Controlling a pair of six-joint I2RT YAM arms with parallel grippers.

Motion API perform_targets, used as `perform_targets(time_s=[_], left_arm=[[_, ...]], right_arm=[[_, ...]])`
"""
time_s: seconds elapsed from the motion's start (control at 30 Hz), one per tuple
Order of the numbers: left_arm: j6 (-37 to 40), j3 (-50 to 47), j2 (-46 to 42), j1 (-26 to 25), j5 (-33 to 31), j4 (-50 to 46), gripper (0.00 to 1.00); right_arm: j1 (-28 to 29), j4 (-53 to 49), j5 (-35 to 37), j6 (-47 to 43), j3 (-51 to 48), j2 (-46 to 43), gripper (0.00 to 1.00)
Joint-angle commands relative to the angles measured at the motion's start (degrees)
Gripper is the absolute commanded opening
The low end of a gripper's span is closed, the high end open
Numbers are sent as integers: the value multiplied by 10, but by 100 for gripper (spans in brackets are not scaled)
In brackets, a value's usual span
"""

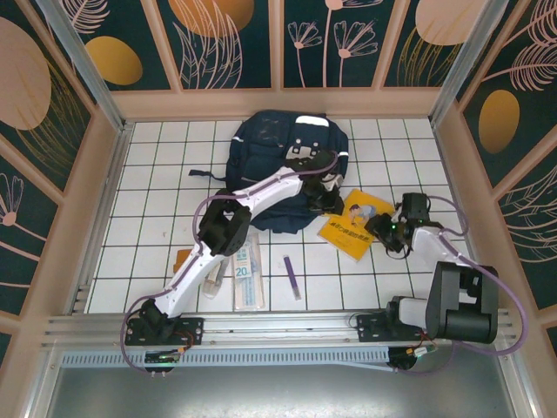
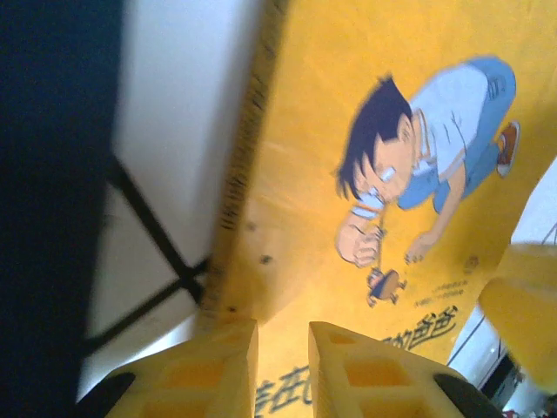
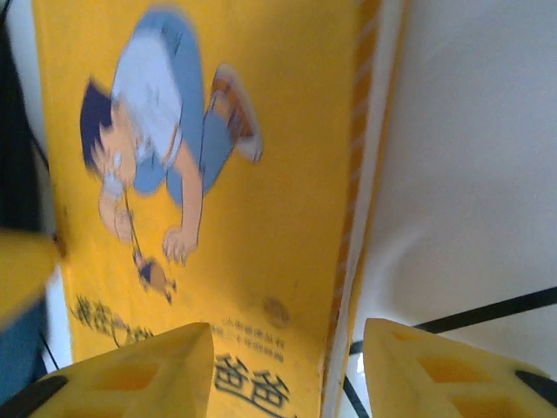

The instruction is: Pack books, pencil case, and school supplies into a backpack

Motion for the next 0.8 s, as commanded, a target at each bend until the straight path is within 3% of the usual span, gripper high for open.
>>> perform_targets(time_s=[0.0,0.1,0.2,0.33,0.53,0.77], left_arm=[[-7,-11,-10,-11,17,-12,22],[0,-15,-15,-12,-5,-14,30],[8,-22,-15,-10,-29,-19,40],[19,-18,-11,-10,-83,-38,43],[31,-27,-40,-10,-182,-45,50],[31,-36,-43,-11,-253,-73,51]], right_arm=[[5,-101,84,31,46,7,57],[5,-104,75,30,50,9,57],[5,-72,40,14,39,27,51],[5,-29,-1,-17,29,66,37],[-2,-28,34,-43,35,108,14],[-6,-21,37,-57,35,108,8]])
